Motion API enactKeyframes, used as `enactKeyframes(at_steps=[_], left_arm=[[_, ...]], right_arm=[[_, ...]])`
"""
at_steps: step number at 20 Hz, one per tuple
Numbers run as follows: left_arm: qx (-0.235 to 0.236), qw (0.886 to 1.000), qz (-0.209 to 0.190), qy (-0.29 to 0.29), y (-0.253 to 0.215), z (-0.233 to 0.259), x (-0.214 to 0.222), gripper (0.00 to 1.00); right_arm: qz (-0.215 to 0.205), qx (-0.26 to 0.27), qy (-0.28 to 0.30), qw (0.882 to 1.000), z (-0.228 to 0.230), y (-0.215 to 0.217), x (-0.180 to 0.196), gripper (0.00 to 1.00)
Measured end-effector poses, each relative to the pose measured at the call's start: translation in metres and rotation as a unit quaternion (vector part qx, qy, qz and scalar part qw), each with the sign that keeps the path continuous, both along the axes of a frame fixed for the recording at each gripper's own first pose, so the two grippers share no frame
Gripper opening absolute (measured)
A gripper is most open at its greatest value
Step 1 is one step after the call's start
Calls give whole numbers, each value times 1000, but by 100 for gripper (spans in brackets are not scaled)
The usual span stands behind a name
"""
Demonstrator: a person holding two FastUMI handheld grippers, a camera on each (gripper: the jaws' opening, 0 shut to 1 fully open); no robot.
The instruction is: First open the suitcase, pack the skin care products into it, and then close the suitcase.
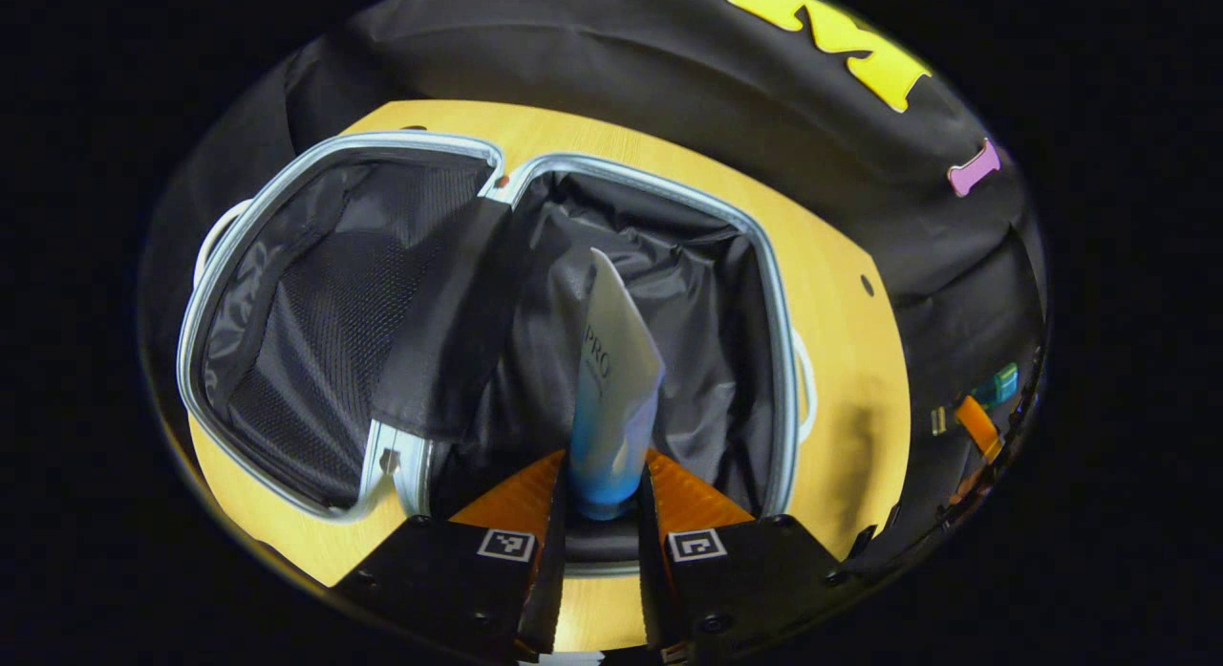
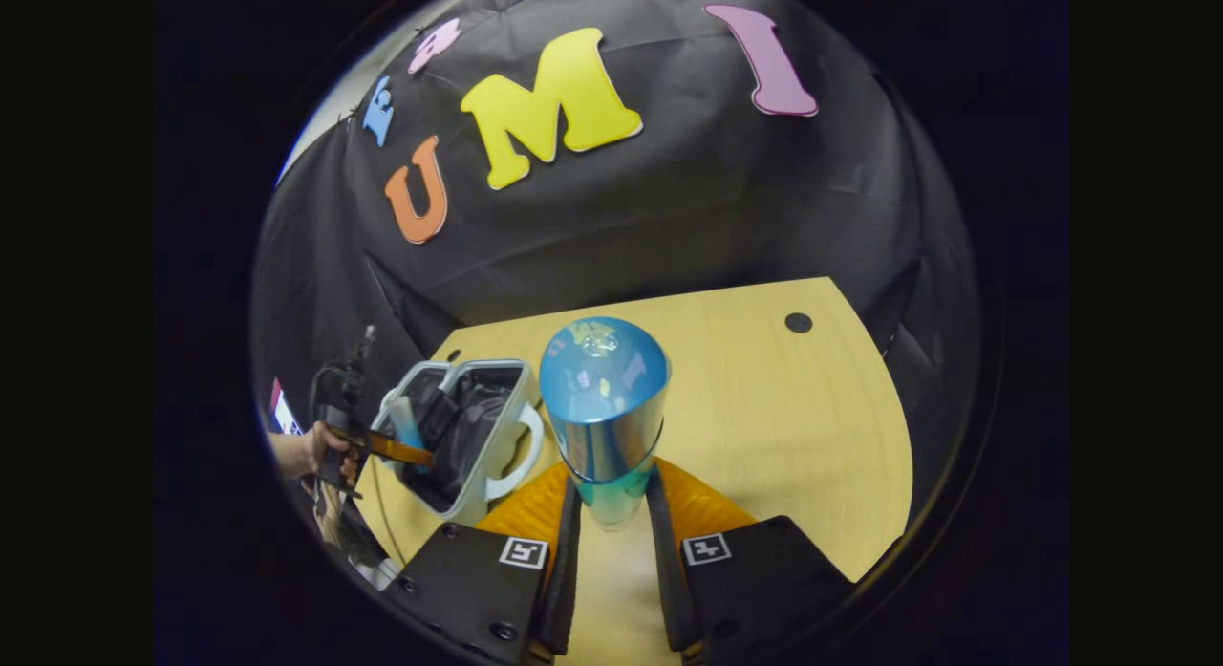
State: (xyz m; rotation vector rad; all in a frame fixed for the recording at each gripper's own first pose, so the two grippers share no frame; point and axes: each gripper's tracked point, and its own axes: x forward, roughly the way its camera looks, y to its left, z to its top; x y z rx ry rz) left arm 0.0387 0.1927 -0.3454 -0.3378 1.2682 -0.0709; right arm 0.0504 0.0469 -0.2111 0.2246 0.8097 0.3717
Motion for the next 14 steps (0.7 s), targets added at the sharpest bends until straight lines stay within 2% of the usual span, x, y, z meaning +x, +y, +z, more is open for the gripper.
enactKeyframes(at_steps=[4,8,11,14], left_arm=[[12,997,-42,68,7,-20,2,37],[11,990,-54,128,11,-33,-4,37],[6,986,-55,158,13,-37,-4,37],[15,978,-70,196,12,-39,-4,37]], right_arm=[[52,58,34,996,32,29,-38,35],[92,68,33,993,53,51,-63,34],[108,90,50,989,61,66,-78,34],[105,112,65,986,68,74,-84,34]])
